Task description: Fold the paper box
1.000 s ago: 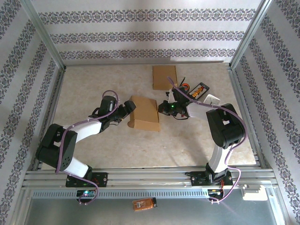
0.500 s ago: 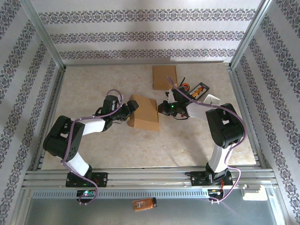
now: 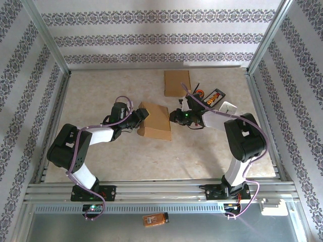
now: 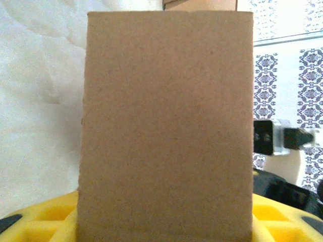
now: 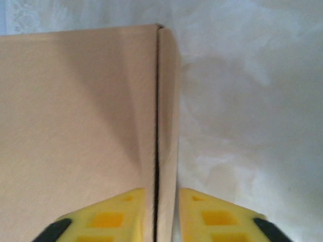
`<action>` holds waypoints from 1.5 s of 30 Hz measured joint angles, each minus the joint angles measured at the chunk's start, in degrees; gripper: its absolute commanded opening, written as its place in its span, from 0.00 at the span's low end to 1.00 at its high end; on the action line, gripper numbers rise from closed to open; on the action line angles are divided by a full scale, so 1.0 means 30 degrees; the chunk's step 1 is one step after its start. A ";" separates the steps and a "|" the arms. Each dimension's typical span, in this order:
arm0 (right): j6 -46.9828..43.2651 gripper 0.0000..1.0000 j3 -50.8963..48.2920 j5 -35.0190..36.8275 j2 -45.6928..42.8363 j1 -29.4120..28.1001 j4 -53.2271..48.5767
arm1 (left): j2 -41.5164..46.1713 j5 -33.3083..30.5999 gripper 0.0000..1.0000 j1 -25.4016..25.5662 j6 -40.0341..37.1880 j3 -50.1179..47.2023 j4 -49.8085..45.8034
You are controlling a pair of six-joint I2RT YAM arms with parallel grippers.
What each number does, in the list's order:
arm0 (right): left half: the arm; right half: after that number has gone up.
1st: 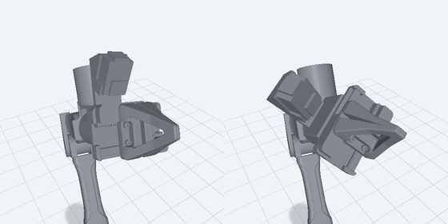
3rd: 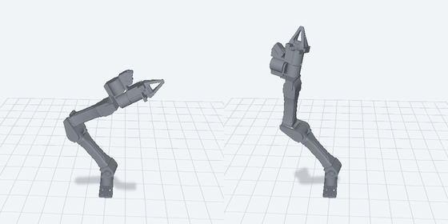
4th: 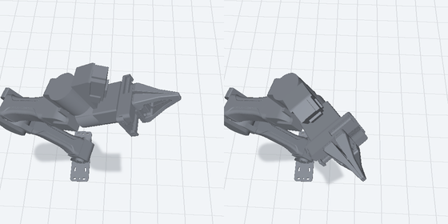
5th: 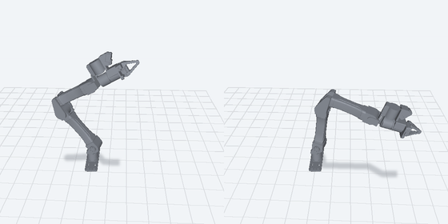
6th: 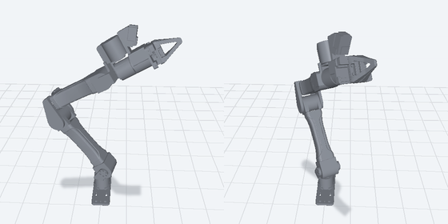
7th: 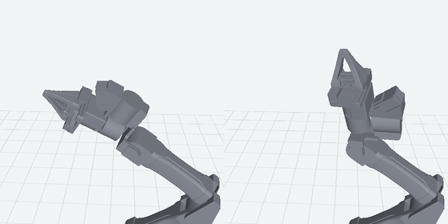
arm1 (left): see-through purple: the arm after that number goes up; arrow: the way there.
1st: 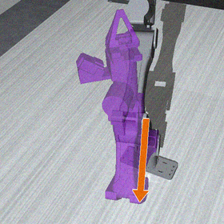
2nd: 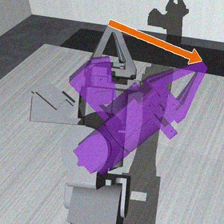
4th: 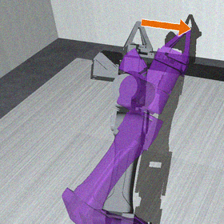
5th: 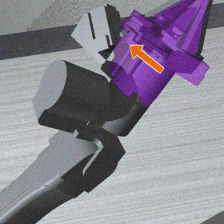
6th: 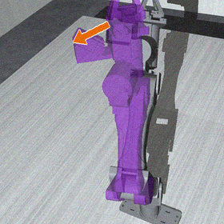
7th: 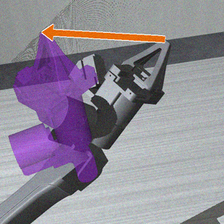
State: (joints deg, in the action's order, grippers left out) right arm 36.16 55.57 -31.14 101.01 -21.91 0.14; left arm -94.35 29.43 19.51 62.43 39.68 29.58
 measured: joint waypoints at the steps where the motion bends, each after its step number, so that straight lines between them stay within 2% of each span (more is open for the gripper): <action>1: -0.0036 0.32 -0.0080 0.0124 -0.0627 -0.0036 -0.0182 | 0.0095 -0.0095 0.44 0.0000 -0.0007 0.0007 -0.0131; 5: -0.0962 0.45 -0.0481 0.1814 -0.3949 -0.0648 -0.0168 | 0.0903 -0.0466 0.44 0.0000 -0.0153 0.0109 -0.1129; 9: -0.4503 0.72 -0.2652 0.5909 -0.8794 -0.3701 0.2331 | 0.1960 -0.0860 0.44 0.0000 -0.0401 0.0452 -0.2157; 11: -0.6827 0.77 -0.4014 0.7606 -1.0739 -0.5625 0.4051 | 0.2543 -0.1078 0.44 -0.0007 -0.0576 0.0576 -0.2703; 13: -0.8932 0.78 -0.4699 0.8495 -1.1533 -0.6586 0.5231 | 0.3089 -0.1384 0.43 -0.0007 -0.0707 0.0714 -0.3271; 18: -1.3850 0.81 -0.5785 0.9639 -1.1373 -0.7497 0.7031 | 0.4583 -0.2346 0.42 -0.0044 -0.0605 0.0925 -0.4758; 20: -1.6903 0.88 -0.7038 0.9646 -1.1315 -0.8896 0.8612 | 0.5158 -0.2565 0.42 -0.0087 -0.0248 0.0925 -0.4998; 23: -2.0961 0.93 -0.8408 0.9668 -1.0673 -1.0608 0.9916 | 0.5756 -0.2710 0.42 -0.0299 0.0226 0.0933 -0.5107; 26: -2.3664 0.97 -0.8568 1.0061 -0.9901 -1.0870 1.0214 | 0.5989 -0.2841 0.42 -0.0459 0.0474 0.0954 -0.5340; 30: -2.6476 0.98 -0.8335 1.1344 -0.8816 -1.0877 1.1227 | 0.6003 -0.2878 0.42 -0.0517 0.0874 0.0954 -0.5523; 35: -2.9427 0.98 -0.7344 1.3129 -0.5931 -1.0877 1.2866 | 0.6003 -0.2754 0.42 -0.0546 0.1508 0.0954 -0.5515; 43: -3.2683 0.98 -0.5413 1.6130 -0.1275 -1.0877 1.6997 | 0.6003 -0.2259 0.41 -0.0546 0.2579 0.0794 -0.5187; 45: -3.3368 0.95 -0.5093 1.6801 -0.0474 -1.0877 1.7894 | 0.6003 -0.2186 0.41 -0.0561 0.2871 0.0663 -0.5027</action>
State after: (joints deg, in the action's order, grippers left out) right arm -63.94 40.29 19.27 99.59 -54.54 53.82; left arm -76.34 22.87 17.82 71.05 41.67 14.50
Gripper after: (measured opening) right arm 0.972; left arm 0.522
